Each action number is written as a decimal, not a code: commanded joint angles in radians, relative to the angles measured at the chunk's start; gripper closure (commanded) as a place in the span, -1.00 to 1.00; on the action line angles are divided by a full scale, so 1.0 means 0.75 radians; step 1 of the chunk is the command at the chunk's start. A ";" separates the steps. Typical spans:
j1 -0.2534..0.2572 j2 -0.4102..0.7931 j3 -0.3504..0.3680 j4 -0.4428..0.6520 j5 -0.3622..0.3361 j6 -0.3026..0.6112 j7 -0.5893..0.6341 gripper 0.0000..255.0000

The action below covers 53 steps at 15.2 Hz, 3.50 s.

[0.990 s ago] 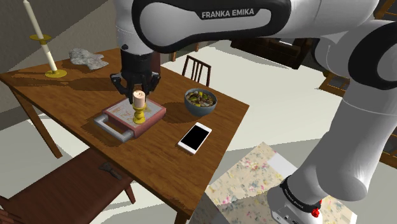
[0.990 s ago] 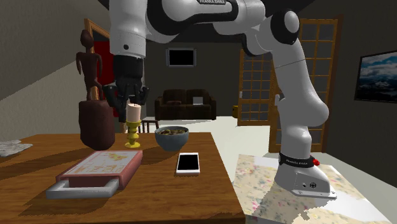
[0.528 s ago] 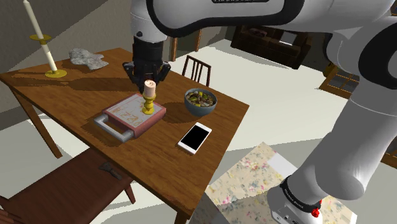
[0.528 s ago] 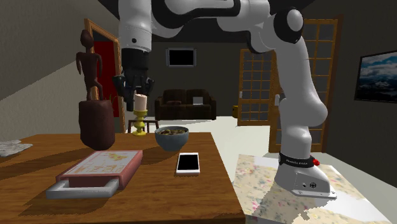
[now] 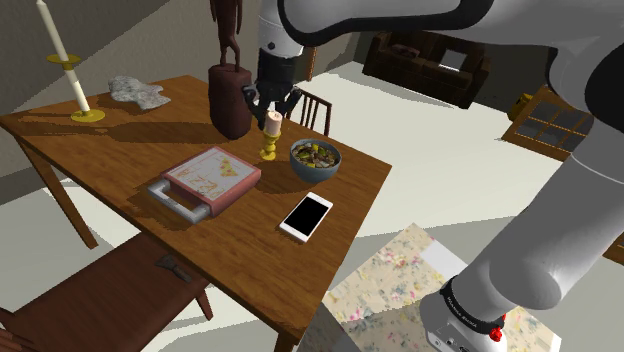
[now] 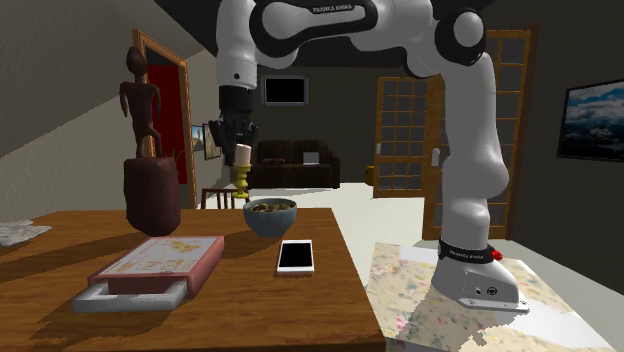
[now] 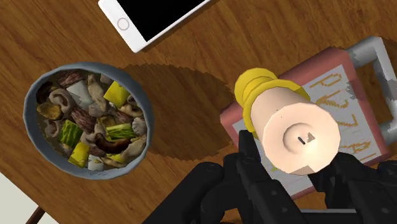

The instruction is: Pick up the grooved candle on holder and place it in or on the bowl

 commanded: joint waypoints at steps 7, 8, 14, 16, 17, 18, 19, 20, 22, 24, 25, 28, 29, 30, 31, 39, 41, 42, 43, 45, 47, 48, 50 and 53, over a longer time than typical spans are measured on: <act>-0.137 -0.074 -0.112 -0.055 0.054 -0.008 -0.263 1.00; -0.153 -0.077 -0.128 -0.055 0.058 -0.011 -0.295 1.00; -0.248 -0.067 -0.216 -0.023 0.071 -0.034 -0.481 1.00; -0.278 -0.053 -0.244 0.001 0.073 -0.045 -0.541 1.00; -0.286 -0.048 -0.250 0.008 0.073 -0.047 -0.555 1.00; -0.286 -0.049 -0.250 -0.010 0.073 -0.029 -0.555 1.00; -0.286 -0.049 -0.251 -0.028 0.073 -0.012 -0.555 1.00; -0.286 -0.048 -0.251 -0.045 0.073 0.006 -0.555 1.00; -0.286 -0.047 -0.251 -0.079 0.073 0.042 -0.555 1.00; -0.286 -0.044 -0.251 -0.112 0.072 0.077 -0.555 1.00; -0.286 -0.042 -0.251 -0.127 0.072 0.094 -0.555 1.00; -0.286 -0.034 -0.251 -0.172 0.070 0.147 -0.555 1.00; -0.286 -0.031 -0.251 -0.187 0.069 0.164 -0.554 1.00; -0.286 -0.028 -0.251 -0.201 0.068 0.181 -0.554 1.00; -0.285 -0.024 -0.251 -0.215 0.067 0.198 -0.553 1.00; -0.285 -0.006 -0.251 -0.269 0.062 0.271 -0.551 1.00; -0.285 -0.006 -0.251 -0.269 0.062 0.271 -0.551 1.00; -0.285 -0.006 -0.251 -0.269 0.062 0.271 -0.551 1.00; -0.284 -0.005 -0.251 -0.268 0.062 0.271 -0.550 -1.00; -0.284 -0.003 -0.251 -0.268 0.062 0.272 -0.550 -1.00; -0.284 -0.004 -0.251 -0.268 0.062 0.272 -0.550 -1.00; -0.285 -0.006 -0.251 -0.269 0.062 0.271 -0.551 -1.00; -0.287 -0.035 -0.251 -0.214 0.070 0.188 -0.556 -1.00; -0.288 -0.054 -0.252 -0.157 0.075 0.112 -0.559 -1.00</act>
